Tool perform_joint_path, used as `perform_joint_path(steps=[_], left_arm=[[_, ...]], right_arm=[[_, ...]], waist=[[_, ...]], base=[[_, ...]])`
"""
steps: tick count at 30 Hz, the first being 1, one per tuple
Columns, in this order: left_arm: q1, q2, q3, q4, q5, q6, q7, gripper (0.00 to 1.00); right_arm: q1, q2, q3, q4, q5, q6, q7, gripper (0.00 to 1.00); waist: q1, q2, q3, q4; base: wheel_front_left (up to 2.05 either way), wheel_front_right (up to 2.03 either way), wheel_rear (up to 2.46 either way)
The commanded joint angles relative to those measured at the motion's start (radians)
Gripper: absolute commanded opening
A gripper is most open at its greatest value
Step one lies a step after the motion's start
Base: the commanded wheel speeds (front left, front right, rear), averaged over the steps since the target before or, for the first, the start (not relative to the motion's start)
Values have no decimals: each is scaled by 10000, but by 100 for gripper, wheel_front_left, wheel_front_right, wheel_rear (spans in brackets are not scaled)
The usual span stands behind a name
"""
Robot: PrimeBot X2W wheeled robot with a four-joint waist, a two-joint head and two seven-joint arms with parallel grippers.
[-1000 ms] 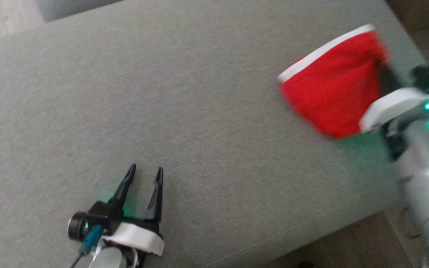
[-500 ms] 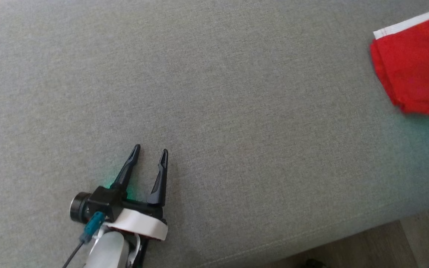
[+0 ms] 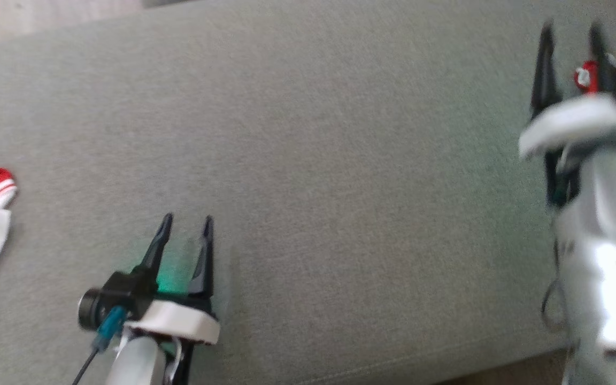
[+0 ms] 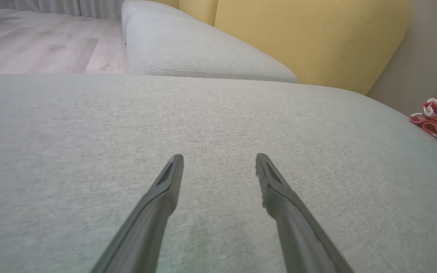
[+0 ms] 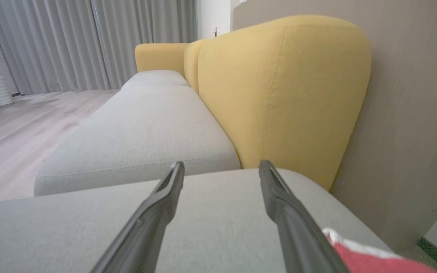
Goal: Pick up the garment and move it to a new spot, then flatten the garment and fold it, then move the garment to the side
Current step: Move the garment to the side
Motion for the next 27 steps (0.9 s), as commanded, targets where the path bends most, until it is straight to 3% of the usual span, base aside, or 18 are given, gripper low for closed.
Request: perform_joint_path(steps=[1,11,27], left_arm=[[192,43,517,-221,64,44,-23,100],[903,32,920,-147,-128,331,-23,100],[1897,30,1537,-205,-316,713,-23,100]], right_arm=[[813,130,529,-638,520,-7,-105,100],[3604,201,2151,-1471,2802,-7,-106,100],[5753,203,2697,-1947,3478,-7,-106,100]], waist=[[0,0,-506,474],[0,0,-1534,1360],[0,0,-2694,1681]], base=[[0,0,0],[0,0,0],[0,0,0]])
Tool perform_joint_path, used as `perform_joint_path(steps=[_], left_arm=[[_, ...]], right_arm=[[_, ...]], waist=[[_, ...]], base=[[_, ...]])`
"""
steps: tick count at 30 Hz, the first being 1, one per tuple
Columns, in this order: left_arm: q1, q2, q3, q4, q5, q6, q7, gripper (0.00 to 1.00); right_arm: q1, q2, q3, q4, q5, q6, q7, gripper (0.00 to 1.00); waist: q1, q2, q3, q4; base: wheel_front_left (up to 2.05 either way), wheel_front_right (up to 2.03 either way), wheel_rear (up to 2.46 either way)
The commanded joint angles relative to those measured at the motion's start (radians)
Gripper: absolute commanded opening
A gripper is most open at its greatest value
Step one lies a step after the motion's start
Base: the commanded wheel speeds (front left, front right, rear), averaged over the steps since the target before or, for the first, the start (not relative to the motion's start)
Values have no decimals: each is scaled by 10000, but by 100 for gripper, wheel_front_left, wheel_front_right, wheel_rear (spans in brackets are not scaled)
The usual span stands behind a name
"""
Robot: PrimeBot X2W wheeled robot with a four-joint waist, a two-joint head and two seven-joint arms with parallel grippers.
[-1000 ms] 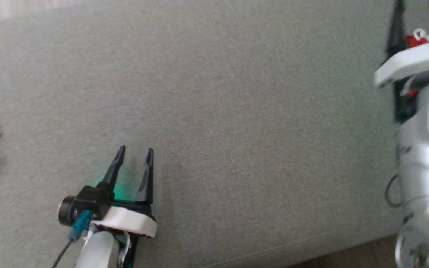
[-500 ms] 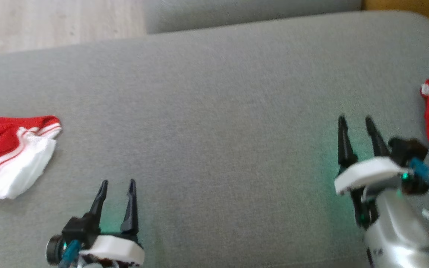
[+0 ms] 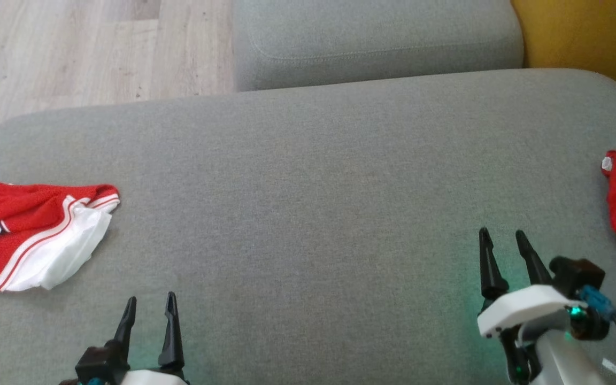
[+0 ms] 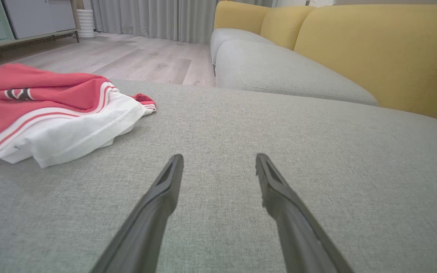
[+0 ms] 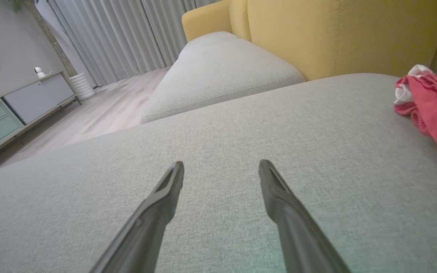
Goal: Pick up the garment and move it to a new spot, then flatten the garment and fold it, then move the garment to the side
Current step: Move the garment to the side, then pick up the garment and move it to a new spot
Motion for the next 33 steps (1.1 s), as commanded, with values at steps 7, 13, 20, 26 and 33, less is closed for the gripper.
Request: perform_joint_path(steps=[7,13,20,26,33], left_arm=[[-132,38,529,-463,-94,144,-24,100],[-89,38,543,-498,-122,187,-24,100],[-217,38,430,-398,-164,169,-24,100],[-69,38,606,-298,-65,148,-24,100],[105,38,1084,-107,-25,108,-24,100]], right_arm=[[192,12,658,-646,205,-7,-108,100],[256,12,864,-693,250,-7,-108,100],[434,12,790,-707,296,-7,-108,100],[447,12,970,-728,504,-7,-108,100],[368,12,1362,-671,760,-7,-109,100]], waist=[[2,0,-168,69],[2,0,-164,273],[2,0,-56,1754],[2,0,-37,2941],[2,0,40,4140]], base=[[0,0,0],[0,0,0],[0,0,0],[0,0,0],[0,0,0]])
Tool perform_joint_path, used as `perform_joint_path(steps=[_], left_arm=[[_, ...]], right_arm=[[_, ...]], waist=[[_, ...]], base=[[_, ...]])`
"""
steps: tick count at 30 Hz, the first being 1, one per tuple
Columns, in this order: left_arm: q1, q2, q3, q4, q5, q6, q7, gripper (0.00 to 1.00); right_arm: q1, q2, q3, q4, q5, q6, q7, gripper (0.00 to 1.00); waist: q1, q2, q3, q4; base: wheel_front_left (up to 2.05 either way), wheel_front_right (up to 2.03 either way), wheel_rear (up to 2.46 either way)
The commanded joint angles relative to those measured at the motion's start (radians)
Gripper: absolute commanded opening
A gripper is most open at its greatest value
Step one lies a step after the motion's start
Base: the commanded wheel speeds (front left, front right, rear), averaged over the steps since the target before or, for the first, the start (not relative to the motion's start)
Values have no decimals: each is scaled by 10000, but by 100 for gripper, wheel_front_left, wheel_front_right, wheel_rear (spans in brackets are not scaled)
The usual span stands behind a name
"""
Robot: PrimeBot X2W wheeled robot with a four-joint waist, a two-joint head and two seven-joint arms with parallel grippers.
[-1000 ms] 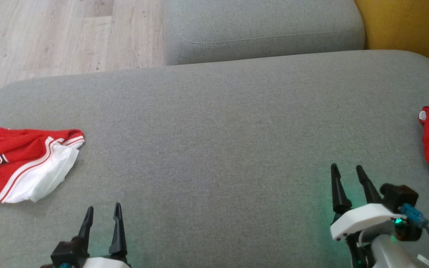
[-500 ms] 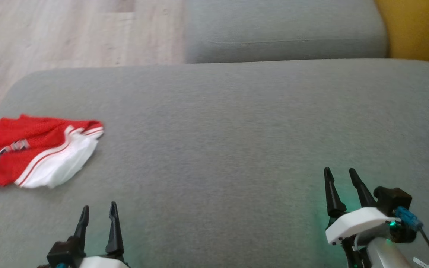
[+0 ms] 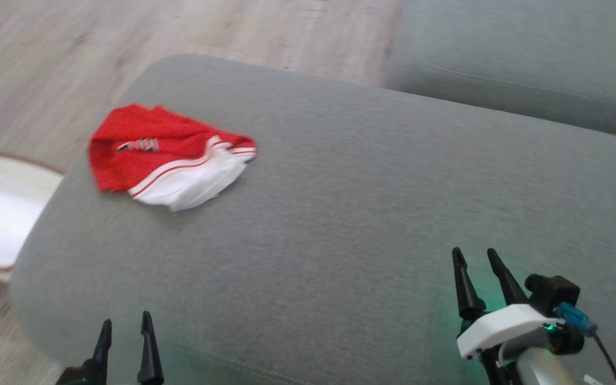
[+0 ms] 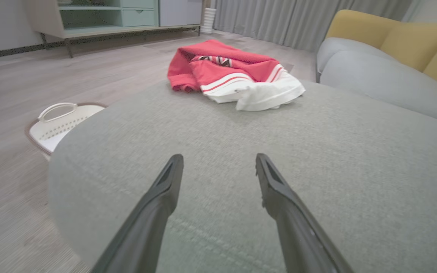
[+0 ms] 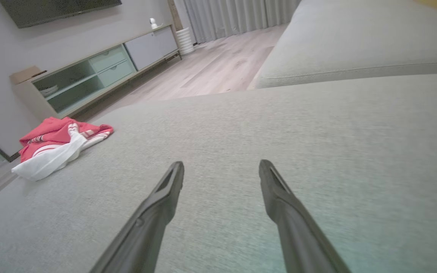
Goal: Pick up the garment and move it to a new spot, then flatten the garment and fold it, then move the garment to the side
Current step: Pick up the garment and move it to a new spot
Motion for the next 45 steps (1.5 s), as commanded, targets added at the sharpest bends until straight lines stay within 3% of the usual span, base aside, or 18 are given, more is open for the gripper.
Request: perform_joint_path(steps=[1,9,16,20,23,31,38,45], left_arm=[[-307,20,401,-236,28,-37,-26,100],[-750,20,493,-97,-123,-168,-26,100],[-2763,151,713,-371,-36,-643,-26,100],[-4346,641,622,28,-121,-740,-26,100],[-5566,1265,-12,991,-469,-758,-26,100],[-8085,2827,-1574,3706,-2341,-763,286,100],[-8714,3290,-1961,5078,-3638,-764,935,100],[-9206,3651,-2167,6247,-4808,-764,2593,100]], right_arm=[[-330,-15,326,-260,98,-7,-107,100],[-461,-14,568,-285,146,-7,-107,100],[-797,-14,736,-521,-61,-7,-107,100],[-1111,-14,827,-731,-210,-7,-107,100],[-1387,-14,959,-898,-360,-7,-107,100],[-2279,-14,1418,-1513,-944,-7,-107,100],[-2600,-14,1347,-1749,-1260,-7,-107,100],[-2698,-14,1125,-1821,-1384,-7,-107,100]], waist=[[0,0,88,594],[0,0,363,926],[0,0,1064,699],[0,0,1628,381],[0,0,2076,54],[0,0,3477,-1172],[0,0,4060,-1846],[0,0,4430,-2327]], base=[[0,0,0],[0,0,0],[0,0,0],[0,0,0],[0,0,0],[0,0,0],[0,0,0],[0,0,0]])
